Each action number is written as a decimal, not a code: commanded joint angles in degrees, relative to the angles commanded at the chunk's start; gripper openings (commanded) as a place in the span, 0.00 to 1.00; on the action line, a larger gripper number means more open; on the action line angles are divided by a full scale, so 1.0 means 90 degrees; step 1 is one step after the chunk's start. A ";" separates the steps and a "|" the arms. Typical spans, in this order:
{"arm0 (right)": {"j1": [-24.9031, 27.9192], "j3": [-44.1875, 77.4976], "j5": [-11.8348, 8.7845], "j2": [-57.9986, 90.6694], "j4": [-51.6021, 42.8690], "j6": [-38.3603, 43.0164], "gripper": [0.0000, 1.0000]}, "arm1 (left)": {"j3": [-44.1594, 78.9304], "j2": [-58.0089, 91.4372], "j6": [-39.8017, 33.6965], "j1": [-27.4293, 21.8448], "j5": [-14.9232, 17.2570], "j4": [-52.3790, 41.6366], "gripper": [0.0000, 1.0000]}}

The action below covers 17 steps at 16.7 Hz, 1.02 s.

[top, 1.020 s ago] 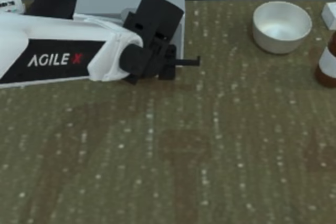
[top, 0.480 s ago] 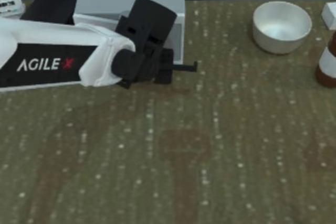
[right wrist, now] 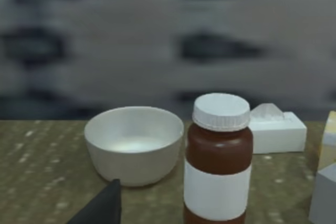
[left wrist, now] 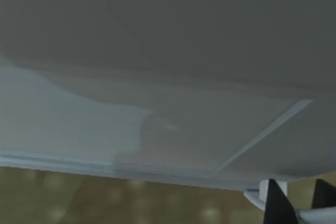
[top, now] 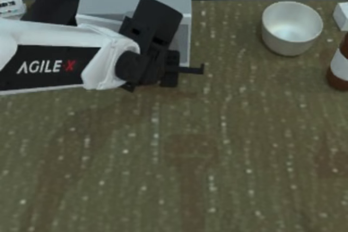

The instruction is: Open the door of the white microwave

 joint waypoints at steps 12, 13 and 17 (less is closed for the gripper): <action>0.0000 0.0000 0.0000 0.0000 0.0000 0.0000 1.00 | 0.0000 0.0000 0.0000 0.0000 0.0000 0.0000 0.00; 0.0000 0.0000 0.0000 0.0000 0.0000 0.0000 1.00 | 0.0000 0.0000 0.0000 0.0000 0.0000 0.0000 0.00; 0.0000 0.0000 0.0000 0.0000 0.0000 0.0000 1.00 | -0.0055 -0.0007 0.0037 -0.0026 0.0078 0.0011 0.00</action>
